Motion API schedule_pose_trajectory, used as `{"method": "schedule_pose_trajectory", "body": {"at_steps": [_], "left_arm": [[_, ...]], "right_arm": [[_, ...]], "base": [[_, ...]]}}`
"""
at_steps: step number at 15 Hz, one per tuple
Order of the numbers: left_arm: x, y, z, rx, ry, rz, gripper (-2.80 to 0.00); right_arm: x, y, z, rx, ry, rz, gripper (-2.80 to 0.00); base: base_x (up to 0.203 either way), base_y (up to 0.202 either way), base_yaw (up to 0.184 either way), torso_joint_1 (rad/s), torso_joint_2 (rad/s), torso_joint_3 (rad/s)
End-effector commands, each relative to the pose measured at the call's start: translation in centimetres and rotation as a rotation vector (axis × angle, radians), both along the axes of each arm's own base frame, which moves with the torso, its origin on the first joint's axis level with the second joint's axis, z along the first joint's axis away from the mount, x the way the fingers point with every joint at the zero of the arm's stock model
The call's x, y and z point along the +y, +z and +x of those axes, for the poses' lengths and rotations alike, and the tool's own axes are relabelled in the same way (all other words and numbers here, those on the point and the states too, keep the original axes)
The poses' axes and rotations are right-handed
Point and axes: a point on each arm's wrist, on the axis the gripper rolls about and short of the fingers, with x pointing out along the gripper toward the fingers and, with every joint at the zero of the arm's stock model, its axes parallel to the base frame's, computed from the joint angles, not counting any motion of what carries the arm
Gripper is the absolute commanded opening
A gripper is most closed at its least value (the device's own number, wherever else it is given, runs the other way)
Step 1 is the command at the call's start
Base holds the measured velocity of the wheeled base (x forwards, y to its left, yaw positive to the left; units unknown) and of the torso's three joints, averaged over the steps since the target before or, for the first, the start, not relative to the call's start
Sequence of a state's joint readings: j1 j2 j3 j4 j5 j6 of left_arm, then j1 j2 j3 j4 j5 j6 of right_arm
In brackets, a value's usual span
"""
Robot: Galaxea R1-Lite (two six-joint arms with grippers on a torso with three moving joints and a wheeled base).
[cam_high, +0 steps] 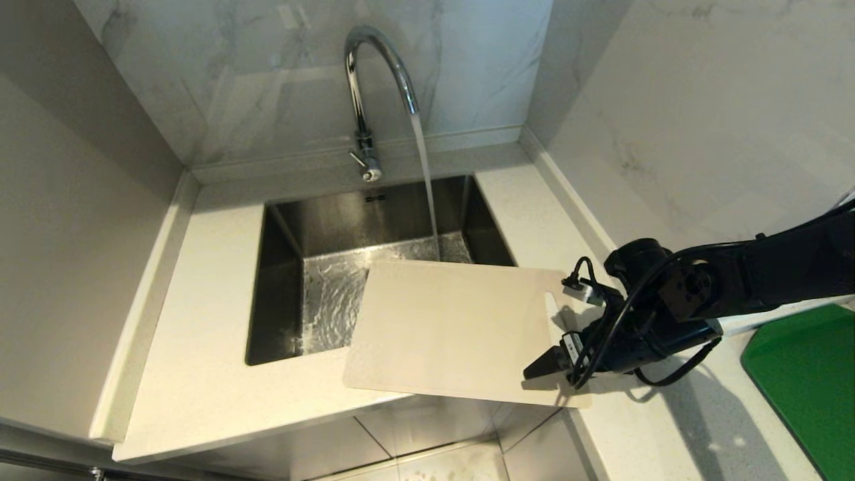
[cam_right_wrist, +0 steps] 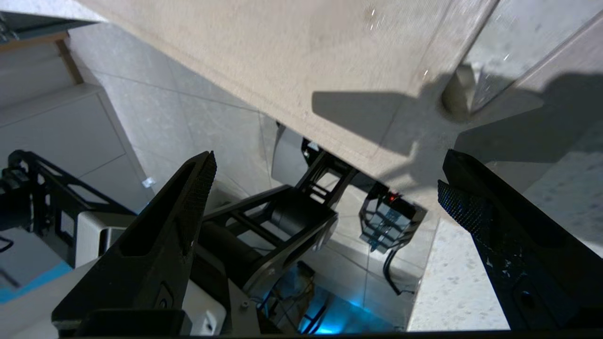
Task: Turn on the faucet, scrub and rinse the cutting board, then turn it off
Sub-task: Pick up the cutting board
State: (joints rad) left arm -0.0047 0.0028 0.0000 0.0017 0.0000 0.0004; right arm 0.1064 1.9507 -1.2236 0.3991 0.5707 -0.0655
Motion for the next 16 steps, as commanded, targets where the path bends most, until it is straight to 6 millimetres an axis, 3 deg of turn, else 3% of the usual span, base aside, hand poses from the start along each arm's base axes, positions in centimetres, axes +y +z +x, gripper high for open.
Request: {"method": "schedule_pose_trajectory", "body": {"at_steps": [1,4,9,16], "left_arm": [[0.0,0.0,0.0,0.002,0.0,0.0,-2.8],[0.0,0.0,0.0,0.0,0.0,0.0,-2.8],[0.0,0.0,0.0,0.002,0.0,0.0,-2.8],[0.0,0.0,0.0,0.002,0.0,0.0,-2.8]], "right_arm": [[0.0,-0.5,-0.7,0.03,0.012,0.017,0.0],[0.0,-0.8,-0.6,0.032,0.018,0.028,0.0],[0.1,0.4,0.3,-0.015,0.014,0.034,0.0],[0.2,-0.8,1.5,0.002,0.016,0.034,0.0]], "base": [[0.0,0.0,0.0,0.0,0.0,0.0],[0.0,0.0,0.0,0.0,0.0,0.0],[0.0,0.0,0.0,0.0,0.0,0.0],[0.0,0.0,0.0,0.0,0.0,0.0]]}}
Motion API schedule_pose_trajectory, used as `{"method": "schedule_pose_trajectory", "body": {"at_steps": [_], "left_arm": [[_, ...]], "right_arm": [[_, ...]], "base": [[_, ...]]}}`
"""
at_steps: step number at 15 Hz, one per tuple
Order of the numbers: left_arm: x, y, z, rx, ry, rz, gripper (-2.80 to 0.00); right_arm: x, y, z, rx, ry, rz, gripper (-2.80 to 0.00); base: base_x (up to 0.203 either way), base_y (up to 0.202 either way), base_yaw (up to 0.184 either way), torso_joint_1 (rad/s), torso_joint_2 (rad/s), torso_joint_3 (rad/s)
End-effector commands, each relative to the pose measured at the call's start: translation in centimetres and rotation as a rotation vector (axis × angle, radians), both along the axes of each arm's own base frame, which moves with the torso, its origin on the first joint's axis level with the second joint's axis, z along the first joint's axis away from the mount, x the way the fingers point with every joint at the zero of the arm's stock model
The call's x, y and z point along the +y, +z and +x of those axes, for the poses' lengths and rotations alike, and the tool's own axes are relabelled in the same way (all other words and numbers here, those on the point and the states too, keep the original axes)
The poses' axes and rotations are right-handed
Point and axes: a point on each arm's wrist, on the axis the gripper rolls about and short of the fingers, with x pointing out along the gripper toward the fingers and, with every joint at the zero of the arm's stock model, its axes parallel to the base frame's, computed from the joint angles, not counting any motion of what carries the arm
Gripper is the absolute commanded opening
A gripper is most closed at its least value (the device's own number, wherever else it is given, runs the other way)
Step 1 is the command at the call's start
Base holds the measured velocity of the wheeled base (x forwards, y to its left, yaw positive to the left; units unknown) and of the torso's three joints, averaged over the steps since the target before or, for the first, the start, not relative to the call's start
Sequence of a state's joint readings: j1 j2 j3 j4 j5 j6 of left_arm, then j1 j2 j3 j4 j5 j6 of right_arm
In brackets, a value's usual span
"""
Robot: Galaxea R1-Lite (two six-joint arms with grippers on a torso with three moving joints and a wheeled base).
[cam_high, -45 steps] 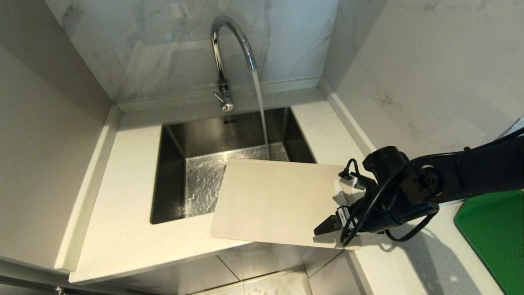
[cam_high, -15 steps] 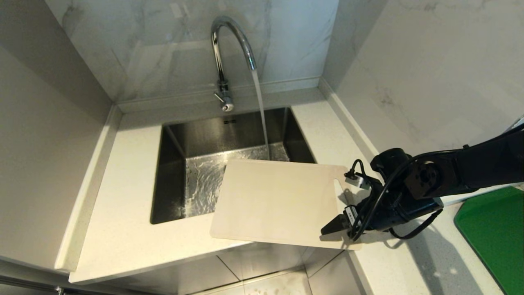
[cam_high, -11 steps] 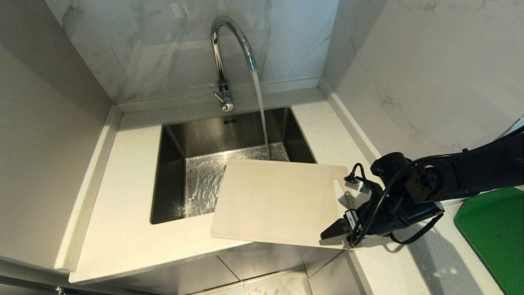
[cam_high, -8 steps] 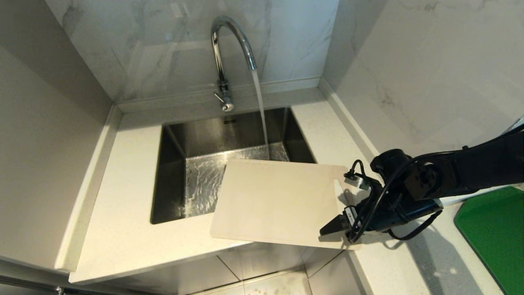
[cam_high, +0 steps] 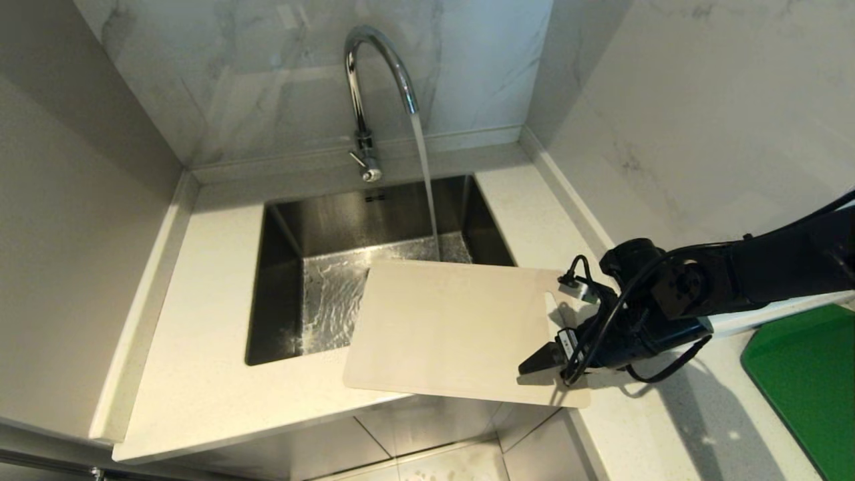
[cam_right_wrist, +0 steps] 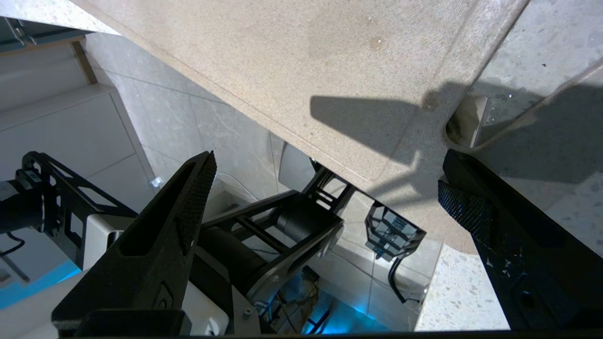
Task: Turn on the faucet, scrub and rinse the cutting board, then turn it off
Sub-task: Pick up the cutting board
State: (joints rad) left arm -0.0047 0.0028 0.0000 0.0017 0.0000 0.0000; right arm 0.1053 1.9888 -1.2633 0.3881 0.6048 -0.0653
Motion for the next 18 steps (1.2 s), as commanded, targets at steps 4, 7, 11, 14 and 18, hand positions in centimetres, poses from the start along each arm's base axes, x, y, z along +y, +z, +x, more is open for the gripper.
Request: {"method": "schedule_pose_trajectory", "body": {"at_steps": [4,7,11,14,18], "left_arm": [[0.0,0.0,0.0,0.002,0.0,0.0,-2.8],[0.0,0.0,0.0,0.0,0.0,0.0,-2.8],[0.0,0.0,0.0,0.0,0.0,0.0,-2.8],[0.0,0.0,0.0,0.001,0.0,0.0,-2.8],[0.0,0.0,0.0,0.0,0.0,0.0,-2.8]], "right_arm": [[0.1,-0.6,0.8,0.01,0.003,0.002,0.0],[0.2,-1.1,0.3,0.04,0.018,0.019,0.0],[1.1,-2.2,-0.9,0.084,0.059,0.017,0.0],[2.2,-1.8,-1.4,0.075,0.094,0.017,0.0],[2.0,0.9,-1.4,-0.017,0.088,0.025,0.0]], "base": [[0.0,0.0,0.0,0.0,0.0,0.0],[0.0,0.0,0.0,0.0,0.0,0.0],[0.0,0.0,0.0,0.0,0.0,0.0],[0.0,0.0,0.0,0.0,0.0,0.0],[0.0,0.0,0.0,0.0,0.0,0.0]]}}
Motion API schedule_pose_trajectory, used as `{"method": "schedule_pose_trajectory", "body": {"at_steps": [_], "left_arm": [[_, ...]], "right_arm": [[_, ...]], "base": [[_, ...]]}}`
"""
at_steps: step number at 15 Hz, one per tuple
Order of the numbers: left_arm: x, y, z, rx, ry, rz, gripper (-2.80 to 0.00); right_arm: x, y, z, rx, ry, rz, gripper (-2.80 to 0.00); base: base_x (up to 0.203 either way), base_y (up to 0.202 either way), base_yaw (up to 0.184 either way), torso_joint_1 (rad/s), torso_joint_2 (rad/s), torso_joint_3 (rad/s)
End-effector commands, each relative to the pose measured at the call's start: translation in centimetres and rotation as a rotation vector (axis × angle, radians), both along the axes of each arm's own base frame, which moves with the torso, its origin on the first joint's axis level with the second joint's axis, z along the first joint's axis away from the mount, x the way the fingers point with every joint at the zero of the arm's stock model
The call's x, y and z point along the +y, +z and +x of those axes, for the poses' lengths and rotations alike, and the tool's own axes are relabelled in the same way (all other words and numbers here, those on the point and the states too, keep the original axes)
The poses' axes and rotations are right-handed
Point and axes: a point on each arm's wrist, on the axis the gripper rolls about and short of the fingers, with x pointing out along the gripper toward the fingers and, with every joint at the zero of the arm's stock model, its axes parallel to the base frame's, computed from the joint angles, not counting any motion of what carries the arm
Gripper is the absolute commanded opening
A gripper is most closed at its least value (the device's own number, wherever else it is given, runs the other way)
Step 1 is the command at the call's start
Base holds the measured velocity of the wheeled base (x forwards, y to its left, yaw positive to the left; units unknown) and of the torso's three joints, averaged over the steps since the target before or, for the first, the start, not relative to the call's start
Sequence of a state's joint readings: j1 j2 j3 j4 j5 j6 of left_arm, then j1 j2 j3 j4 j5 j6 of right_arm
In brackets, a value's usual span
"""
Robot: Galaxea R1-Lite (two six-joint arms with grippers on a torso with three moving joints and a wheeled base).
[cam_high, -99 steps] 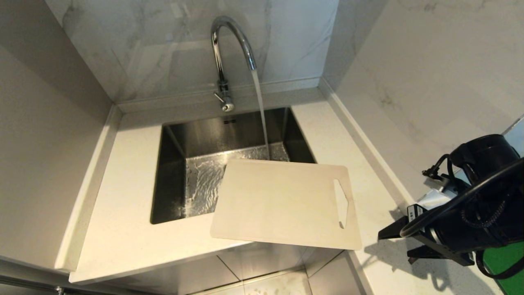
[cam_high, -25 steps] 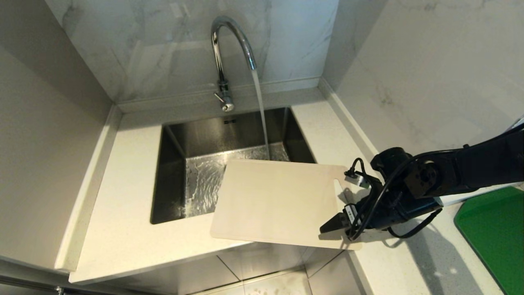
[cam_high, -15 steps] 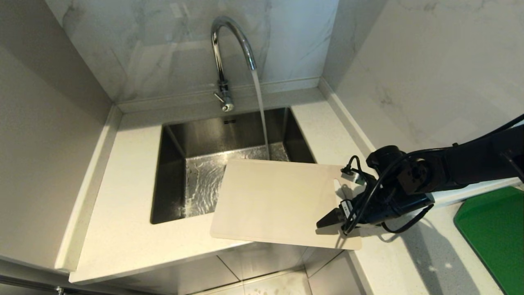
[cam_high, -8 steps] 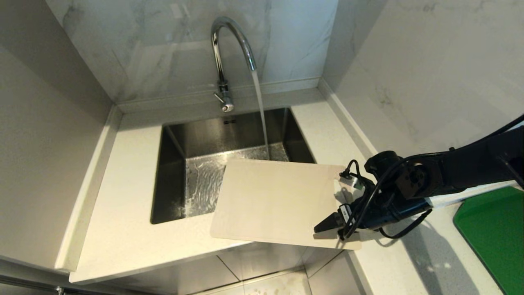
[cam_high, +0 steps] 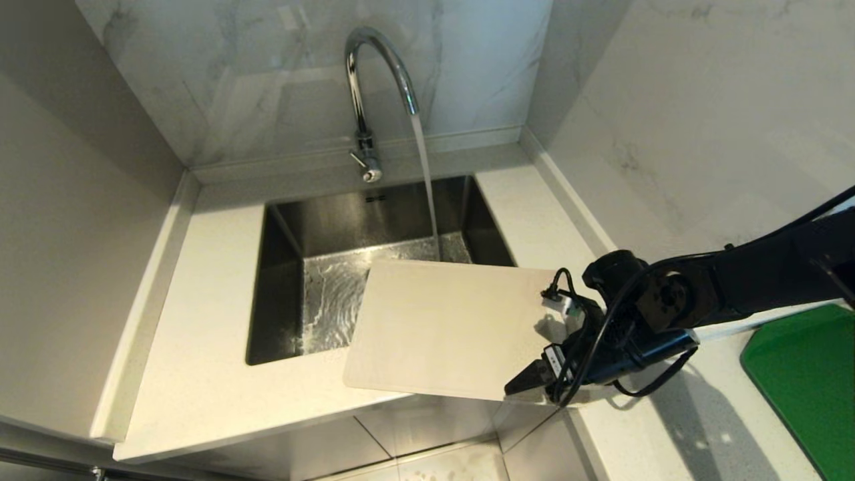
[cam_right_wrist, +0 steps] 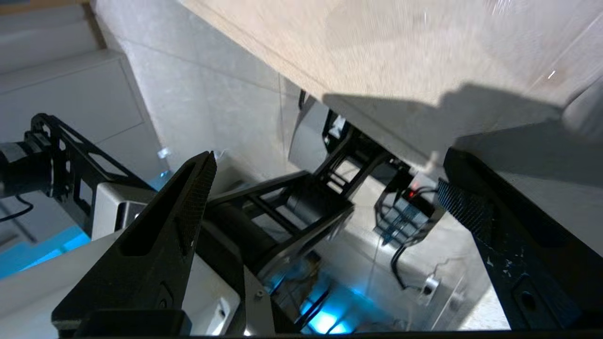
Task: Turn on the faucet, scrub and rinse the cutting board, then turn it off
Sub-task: Pick up the cutting board
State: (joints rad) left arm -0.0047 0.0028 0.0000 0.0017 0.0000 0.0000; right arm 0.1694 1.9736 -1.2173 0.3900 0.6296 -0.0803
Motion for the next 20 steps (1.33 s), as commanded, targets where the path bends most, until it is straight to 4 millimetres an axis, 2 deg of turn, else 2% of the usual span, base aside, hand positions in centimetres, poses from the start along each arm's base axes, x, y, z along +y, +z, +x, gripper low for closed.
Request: {"method": "schedule_pose_trajectory", "body": {"at_steps": [1,3,5,8,13,20], "left_arm": [[0.0,0.0,0.0,0.003,0.0,0.0,-2.8],[0.0,0.0,0.0,0.002,0.0,0.0,-2.8],[0.0,0.0,0.0,0.0,0.0,0.0,-2.8],[0.0,0.0,0.0,0.0,0.0,0.0,-2.8],[0.0,0.0,0.0,0.002,0.0,0.0,-2.8],[0.0,0.0,0.0,0.0,0.0,0.0,-2.8]], "right_arm": [[-0.2,1.8,-0.1,-0.062,-0.002,0.015,0.0],[-1.0,3.0,0.3,-0.102,-0.03,0.021,0.0],[-1.8,3.3,0.8,-0.118,-0.054,0.022,0.0],[-2.9,2.0,1.8,-0.093,-0.085,0.013,0.0],[-3.1,0.2,2.7,-0.061,-0.081,0.005,0.0],[-3.0,-1.1,2.4,-0.028,-0.05,0.012,0.0]], "base": [[0.0,0.0,0.0,0.0,0.0,0.0],[0.0,0.0,0.0,0.0,0.0,0.0],[0.0,0.0,0.0,0.0,0.0,0.0],[0.0,0.0,0.0,0.0,0.0,0.0],[0.0,0.0,0.0,0.0,0.0,0.0],[0.0,0.0,0.0,0.0,0.0,0.0]]}}
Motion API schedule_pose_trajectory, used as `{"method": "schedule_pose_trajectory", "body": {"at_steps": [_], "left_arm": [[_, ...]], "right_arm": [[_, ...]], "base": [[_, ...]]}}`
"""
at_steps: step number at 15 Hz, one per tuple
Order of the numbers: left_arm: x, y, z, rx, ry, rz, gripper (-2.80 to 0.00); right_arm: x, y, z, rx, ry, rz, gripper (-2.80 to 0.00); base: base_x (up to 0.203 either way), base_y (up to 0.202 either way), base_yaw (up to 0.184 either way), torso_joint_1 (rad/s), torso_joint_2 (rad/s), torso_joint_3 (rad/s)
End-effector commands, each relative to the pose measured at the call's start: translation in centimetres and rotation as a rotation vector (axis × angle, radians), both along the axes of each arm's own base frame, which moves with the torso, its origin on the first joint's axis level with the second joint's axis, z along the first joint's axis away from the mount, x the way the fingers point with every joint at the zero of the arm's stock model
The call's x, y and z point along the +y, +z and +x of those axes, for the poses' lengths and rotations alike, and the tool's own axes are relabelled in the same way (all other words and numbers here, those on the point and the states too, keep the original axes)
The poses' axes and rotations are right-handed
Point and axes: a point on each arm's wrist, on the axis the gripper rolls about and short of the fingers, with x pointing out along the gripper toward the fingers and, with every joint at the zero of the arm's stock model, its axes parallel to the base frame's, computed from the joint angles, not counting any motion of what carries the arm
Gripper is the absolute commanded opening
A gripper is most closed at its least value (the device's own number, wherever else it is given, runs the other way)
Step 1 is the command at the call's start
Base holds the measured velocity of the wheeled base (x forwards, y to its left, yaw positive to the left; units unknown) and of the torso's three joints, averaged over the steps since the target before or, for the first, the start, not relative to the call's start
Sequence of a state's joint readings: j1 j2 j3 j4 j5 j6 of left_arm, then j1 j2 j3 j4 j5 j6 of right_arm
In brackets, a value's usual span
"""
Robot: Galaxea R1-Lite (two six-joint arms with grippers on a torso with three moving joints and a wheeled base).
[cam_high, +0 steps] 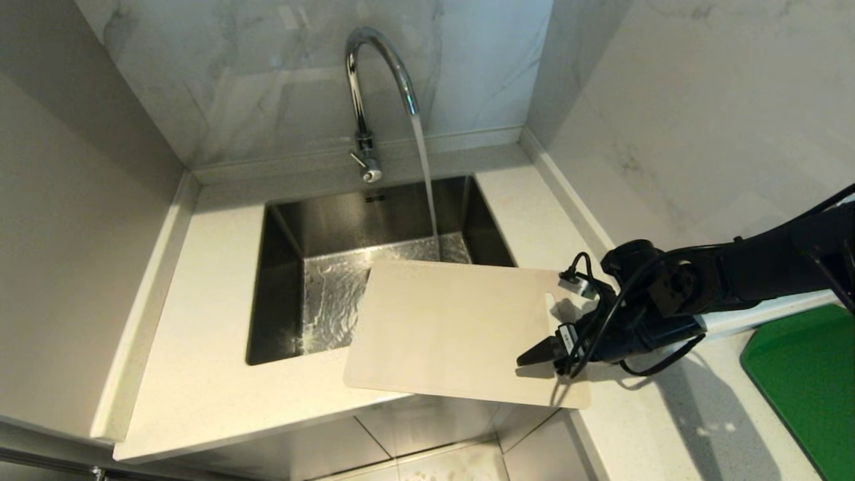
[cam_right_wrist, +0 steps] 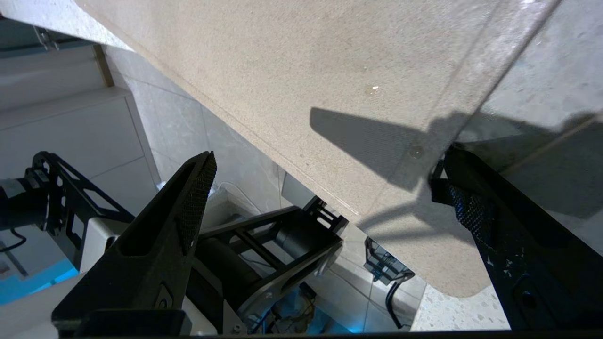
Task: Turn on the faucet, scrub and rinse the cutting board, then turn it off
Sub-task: Pick up the cutting board
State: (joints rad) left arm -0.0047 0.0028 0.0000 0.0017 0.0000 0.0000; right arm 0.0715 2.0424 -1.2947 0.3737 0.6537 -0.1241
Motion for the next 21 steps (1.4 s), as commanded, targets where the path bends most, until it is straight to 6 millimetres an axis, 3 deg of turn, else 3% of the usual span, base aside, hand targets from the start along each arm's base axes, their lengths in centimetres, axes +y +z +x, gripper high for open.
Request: {"method": "schedule_pose_trajectory", "body": {"at_steps": [1,5,11,21], "left_arm": [[0.0,0.0,0.0,0.0,0.0,0.0,-2.8],[0.0,0.0,0.0,0.0,0.0,0.0,-2.8],[0.0,0.0,0.0,0.001,0.0,0.0,-2.8],[0.0,0.0,0.0,0.0,0.0,0.0,-2.8]], "right_arm": [[0.0,-0.8,-0.5,0.027,0.017,-0.004,0.0],[0.3,-1.0,-2.0,0.043,0.052,-0.005,0.0],[3.5,-0.3,-4.6,0.095,0.121,0.023,0.0],[4.3,-1.9,-4.3,0.12,0.1,0.037,0.0]], "base": [[0.0,0.0,0.0,0.0,0.0,0.0],[0.0,0.0,0.0,0.0,0.0,0.0],[0.0,0.0,0.0,0.0,0.0,0.0],[0.0,0.0,0.0,0.0,0.0,0.0]]}}
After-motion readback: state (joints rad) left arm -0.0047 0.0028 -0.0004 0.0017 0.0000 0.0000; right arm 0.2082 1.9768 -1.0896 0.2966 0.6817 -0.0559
